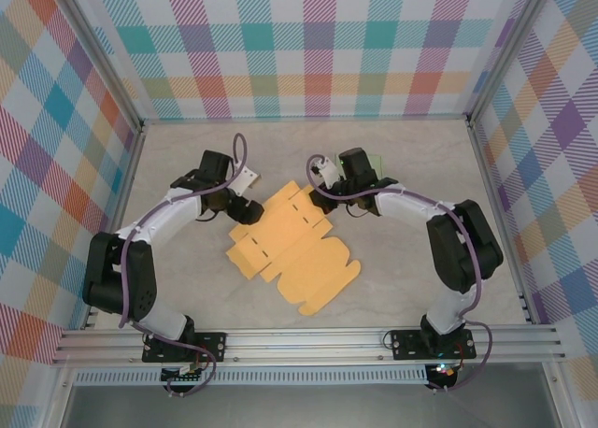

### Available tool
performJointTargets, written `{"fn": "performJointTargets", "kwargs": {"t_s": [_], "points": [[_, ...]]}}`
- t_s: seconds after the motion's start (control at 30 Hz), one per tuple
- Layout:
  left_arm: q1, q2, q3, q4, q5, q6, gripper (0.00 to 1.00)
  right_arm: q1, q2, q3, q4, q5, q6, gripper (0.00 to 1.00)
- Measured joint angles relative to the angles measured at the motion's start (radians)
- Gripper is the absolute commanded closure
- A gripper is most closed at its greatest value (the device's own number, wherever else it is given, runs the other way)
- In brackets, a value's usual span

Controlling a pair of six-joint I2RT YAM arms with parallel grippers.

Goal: Fold the paper box

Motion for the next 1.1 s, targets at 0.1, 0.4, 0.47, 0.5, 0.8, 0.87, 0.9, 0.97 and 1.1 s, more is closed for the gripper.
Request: {"fn": "performJointTargets", "kwargs": {"t_s": [0.1, 0.4, 0.47, 0.5, 0.8, 0.87, 0.9, 0.97, 1.1], "points": [[0.017, 0.000, 0.018, -0.021, 0.077, 0.024, 0.33, 0.000, -0.003, 0.000, 0.025, 0.006, -0.010, 1.00], [0.023, 0.000, 0.008, -0.044, 0.099, 0.043, 0.37, 0.000, -0.003, -0.029, 0.075, 0.017, -0.005, 1.00], [0.025, 0.003, 0.006, -0.044, 0.093, 0.046, 0.38, 0.000, -0.003, -0.033, 0.076, 0.018, -0.005, 1.00], [0.027, 0.007, 0.006, -0.044, 0.092, 0.048, 0.39, 0.000, -0.003, -0.033, 0.077, 0.018, -0.005, 1.00], [0.029, 0.037, -0.013, -0.044, 0.076, 0.048, 0.56, 0.000, -0.003, -0.034, 0.098, 0.018, 0.021, 1.00], [0.029, 0.046, -0.013, -0.044, 0.074, 0.052, 0.69, 0.000, -0.003, -0.034, 0.098, 0.018, 0.025, 1.00], [0.029, 0.050, -0.013, -0.045, 0.076, 0.050, 0.75, 0.000, -0.003, -0.034, 0.098, 0.018, 0.026, 1.00], [0.030, 0.059, -0.013, -0.048, 0.077, 0.055, 0.83, 0.000, -0.003, -0.034, 0.098, 0.018, 0.031, 1.00], [0.029, 0.061, -0.013, -0.047, 0.078, 0.057, 0.91, 0.000, -0.002, -0.033, 0.098, 0.023, 0.052, 1.00]]}}
